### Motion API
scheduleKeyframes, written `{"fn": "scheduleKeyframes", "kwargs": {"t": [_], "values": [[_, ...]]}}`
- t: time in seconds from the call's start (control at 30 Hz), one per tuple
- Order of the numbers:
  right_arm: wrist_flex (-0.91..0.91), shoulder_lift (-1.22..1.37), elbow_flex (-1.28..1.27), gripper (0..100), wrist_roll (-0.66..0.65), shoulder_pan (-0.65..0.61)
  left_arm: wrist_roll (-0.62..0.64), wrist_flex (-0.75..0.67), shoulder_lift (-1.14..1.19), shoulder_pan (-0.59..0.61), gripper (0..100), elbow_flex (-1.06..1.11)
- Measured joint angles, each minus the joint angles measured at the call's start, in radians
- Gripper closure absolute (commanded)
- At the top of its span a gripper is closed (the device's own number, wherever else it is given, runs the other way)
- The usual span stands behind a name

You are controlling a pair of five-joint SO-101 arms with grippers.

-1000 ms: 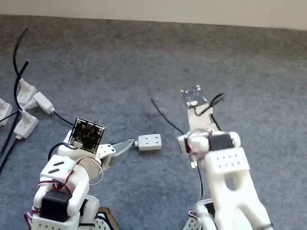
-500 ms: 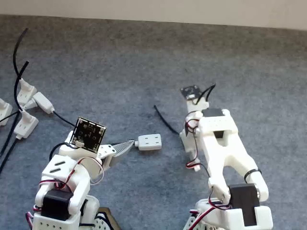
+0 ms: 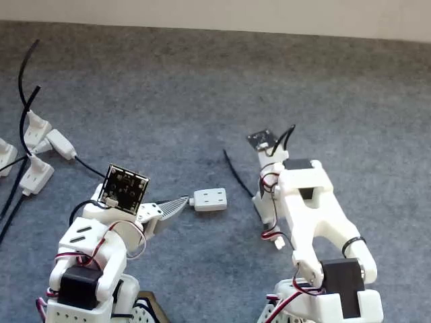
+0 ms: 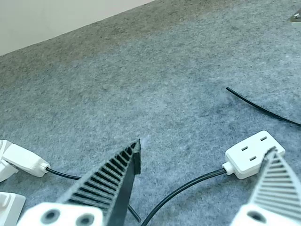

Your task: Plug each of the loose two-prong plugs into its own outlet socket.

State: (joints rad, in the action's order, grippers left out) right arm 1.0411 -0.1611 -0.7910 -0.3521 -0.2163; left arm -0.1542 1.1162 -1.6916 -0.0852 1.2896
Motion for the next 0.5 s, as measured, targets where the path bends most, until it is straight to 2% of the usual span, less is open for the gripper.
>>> {"fn": "scheduleKeyframes", "kwargs": {"t": [0.07,0.27,0.5], "values": [[0.008,0.000,-0.023,84.4,0.000,0.000,0.000,0.000,0.000,0.000,62,0.000],[0.008,-0.002,-0.041,86.0,-0.003,-0.002,0.000,0.000,0.000,0.000,62,0.000],[0.000,-0.002,-0.041,98.8,-0.003,0.006,0.000,0.000,0.000,0.000,62,0.000]]}}
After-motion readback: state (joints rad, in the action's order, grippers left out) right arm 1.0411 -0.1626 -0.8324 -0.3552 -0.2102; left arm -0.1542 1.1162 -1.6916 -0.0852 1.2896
